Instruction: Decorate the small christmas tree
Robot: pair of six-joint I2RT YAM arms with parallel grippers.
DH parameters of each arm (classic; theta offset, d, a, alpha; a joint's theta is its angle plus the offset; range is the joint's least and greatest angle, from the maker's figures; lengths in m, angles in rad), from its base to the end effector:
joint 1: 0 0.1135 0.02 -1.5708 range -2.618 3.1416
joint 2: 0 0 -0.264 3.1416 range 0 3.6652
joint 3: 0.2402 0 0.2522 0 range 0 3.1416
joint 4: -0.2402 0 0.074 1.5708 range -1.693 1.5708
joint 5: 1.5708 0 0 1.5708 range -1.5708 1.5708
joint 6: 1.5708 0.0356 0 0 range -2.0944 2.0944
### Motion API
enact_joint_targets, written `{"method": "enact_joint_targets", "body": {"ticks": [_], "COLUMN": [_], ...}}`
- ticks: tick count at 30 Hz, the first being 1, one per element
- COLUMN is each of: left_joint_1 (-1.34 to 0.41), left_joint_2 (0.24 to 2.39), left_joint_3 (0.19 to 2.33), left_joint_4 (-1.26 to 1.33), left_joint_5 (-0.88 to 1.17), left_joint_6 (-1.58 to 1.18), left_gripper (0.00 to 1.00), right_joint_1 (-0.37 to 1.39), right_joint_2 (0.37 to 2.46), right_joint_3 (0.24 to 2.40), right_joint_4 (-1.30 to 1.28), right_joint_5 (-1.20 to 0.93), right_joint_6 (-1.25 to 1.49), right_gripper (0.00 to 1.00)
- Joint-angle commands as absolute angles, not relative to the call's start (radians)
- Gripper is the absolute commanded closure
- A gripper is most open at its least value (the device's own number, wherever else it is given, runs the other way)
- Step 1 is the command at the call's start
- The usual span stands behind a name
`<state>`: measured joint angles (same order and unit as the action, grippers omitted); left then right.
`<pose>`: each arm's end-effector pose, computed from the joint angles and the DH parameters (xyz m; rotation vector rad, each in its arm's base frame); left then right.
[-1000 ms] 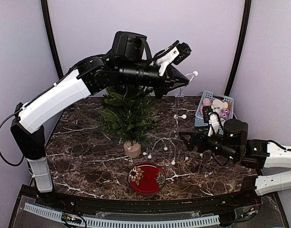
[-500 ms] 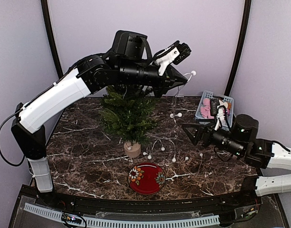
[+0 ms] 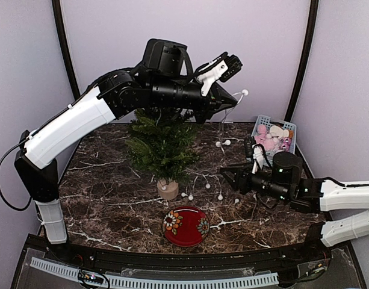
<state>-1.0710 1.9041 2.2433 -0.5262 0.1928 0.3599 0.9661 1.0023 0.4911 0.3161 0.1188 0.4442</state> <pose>0.1974 -0.3758 0.4808 1.2892 1.2636 -0.6821 0.1332 0.1853 0.2473 -0.3910 1.8158 0.9041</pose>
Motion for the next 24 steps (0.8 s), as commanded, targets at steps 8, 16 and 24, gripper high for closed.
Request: {"method": "enact_joint_targets", "body": {"ticks": [8, 16, 24], "left_joint_1": [-1.057, -1.041, -1.030], "left_joint_2": [1.890, 1.851, 1.844], "left_joint_3": [2.256, 2.256, 2.255], "left_joint_4": [-0.527, -0.482, -0.402], "left_joint_5": [0.042, 0.012, 0.013], "left_joint_6": [0.400, 0.422, 0.496], "left_gripper": [1.00, 1.00, 1.00], "right_joint_1": [0.937, 0.936, 0.873], "right_joint_2": [0.689, 0.564, 0.758], "right_joint_3": [0.615, 0.786, 1.074], "right_joint_4": [-0.039, -0.349, -0.436], "right_joint_5": [0.453, 0.749, 0.903], "right_joint_6": [0.405, 0.355, 0.212], "right_gripper": [1.00, 1.00, 1.00]}}
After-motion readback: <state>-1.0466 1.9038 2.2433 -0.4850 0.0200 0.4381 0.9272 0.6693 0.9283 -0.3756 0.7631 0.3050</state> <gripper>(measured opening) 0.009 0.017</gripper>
